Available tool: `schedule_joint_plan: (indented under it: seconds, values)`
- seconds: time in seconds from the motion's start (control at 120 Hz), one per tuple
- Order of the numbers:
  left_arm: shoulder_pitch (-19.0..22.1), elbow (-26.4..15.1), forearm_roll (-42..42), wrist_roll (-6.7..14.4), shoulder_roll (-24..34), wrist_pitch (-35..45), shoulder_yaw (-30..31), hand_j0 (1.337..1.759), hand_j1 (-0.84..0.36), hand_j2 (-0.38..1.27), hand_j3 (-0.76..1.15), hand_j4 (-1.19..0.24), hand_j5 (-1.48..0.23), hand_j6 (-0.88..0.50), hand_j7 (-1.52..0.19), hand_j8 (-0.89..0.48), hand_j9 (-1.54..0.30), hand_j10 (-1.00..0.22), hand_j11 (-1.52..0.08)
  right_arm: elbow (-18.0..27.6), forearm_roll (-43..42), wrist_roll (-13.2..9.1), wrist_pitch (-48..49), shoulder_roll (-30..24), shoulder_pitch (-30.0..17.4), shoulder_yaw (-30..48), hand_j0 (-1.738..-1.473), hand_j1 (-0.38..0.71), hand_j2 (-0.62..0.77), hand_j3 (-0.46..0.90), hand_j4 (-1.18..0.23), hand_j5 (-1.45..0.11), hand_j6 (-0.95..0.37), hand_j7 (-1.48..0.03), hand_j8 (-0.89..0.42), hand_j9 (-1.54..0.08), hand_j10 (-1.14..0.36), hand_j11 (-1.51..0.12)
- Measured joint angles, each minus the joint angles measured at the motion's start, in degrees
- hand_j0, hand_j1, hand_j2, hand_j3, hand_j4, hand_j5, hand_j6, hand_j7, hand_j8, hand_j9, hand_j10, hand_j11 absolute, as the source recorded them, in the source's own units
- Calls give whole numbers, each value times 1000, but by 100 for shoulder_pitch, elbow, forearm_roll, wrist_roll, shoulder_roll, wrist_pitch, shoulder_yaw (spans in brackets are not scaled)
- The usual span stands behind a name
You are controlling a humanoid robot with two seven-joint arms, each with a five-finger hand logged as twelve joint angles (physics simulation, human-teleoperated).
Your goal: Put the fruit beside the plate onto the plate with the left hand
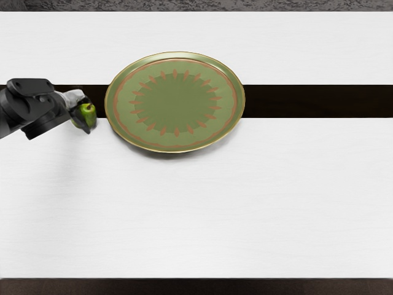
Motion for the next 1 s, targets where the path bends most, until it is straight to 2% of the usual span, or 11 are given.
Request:
schedule_joint_plan:
  seconds: [0.033, 0.158, 0.2, 0.308, 0.383, 0.5, 0.575, 0.633, 0.883, 0.925, 1.0]
  values:
    - [0, -1, -7, 10, 7, -18, 0, 1648, -493, 531, 0, -393, -874, -229, -919, -268, -929, -468, -934, 0, 0, 0, 0, 0, 0, 0, -1658, -332, -3, 0, -14, -18, -14, -18, -14, -18, -14, -18]
    - [-54, -26, -83, 30, 76, -97, 3, 1637, -508, 581, 0, -329, -999, -168, -992, -192, -1006, -426, -1032, 0, 0, 0, 0, 0, 0, 0, -1658, -332, -3, 0, -14, -18, -14, -18, -14, -18, -14, -18]
    - [-69, -39, -108, 31, 135, -119, 5, 1635, -497, 467, 0, -333, -1022, -152, -1007, -179, -1018, -395, -1055, 0, 0, 0, 0, 0, 0, 0, -1658, -332, -3, 0, -14, -18, -14, -18, -14, -18, -14, -18]
    - [-292, -114, -168, 31, 416, -383, -59, 1635, -419, 409, 0, -390, -1060, -203, -1037, -211, -1045, -435, -1079, 0, 0, 0, 0, 0, 0, 0, -1658, -332, -3, 0, -14, -18, -14, -18, -14, -18, -14, -18]
    - [-461, -169, -205, 28, 709, -562, -284, 1636, -456, 548, 0, -379, -1068, -192, -1044, -200, -1054, -427, -1096, 0, 0, 0, 0, 0, 0, 0, -1658, -332, -3, 0, -14, -18, -14, -18, -14, -18, -14, -18]
    - [-727, -199, -222, 92, 1089, -875, -946, 1636, -400, 411, 0, -390, -1071, -200, -1049, -207, -1061, -431, -1106, 0, 0, 0, 0, 0, 0, 0, -1658, -332, -3, 0, -14, -18, -14, -18, -14, -18, -14, -18]
    - [-852, -196, -197, 122, 1104, -1237, -1587, 1634, -465, 523, 0, -389, -1067, -180, -1049, -187, -1061, -406, -1117, 0, 0, 0, 0, 0, 0, 0, -1658, -332, -3, 0, -14, -18, -14, -18, -14, -18, -14, -18]
    - [-862, -193, -183, 130, 1067, -1462, -2108, 1635, -445, 479, 0, -389, -1076, -185, -1049, -194, -1060, -407, -1117, 0, 0, 0, 0, 0, 0, 0, -1658, -332, -3, 0, -14, -18, -14, -18, -14, -18, -14, -18]
    - [-494, -84, -97, 111, 474, -1719, -3368, 1638, -337, 363, 0, -485, -1083, -262, -1066, -252, -1066, -481, -1116, 0, 0, 0, 0, 0, 0, 0, -1658, -333, -3, 0, -13, -18, -13, -18, -14, -18, -14, -18]
    - [-338, 26, -86, 105, 373, -1720, -3414, 1640, -281, 314, 0, -488, -1053, -255, -1034, -260, -1031, -476, -1072, 0, 0, 0, 0, 0, 0, 0, -1658, -333, -3, 0, -13, -18, -13, -18, -14, -18, -14, -18]
    - [-221, 165, -89, 97, 244, -1455, -3474, 1646, -138, 225, 0, -402, -785, -217, -772, -223, -770, -384, -797, 0, 0, 0, 0, 0, 0, 1, -1658, -333, -3, 0, -13, -18, -13, -18, -14, -18, -14, -18]
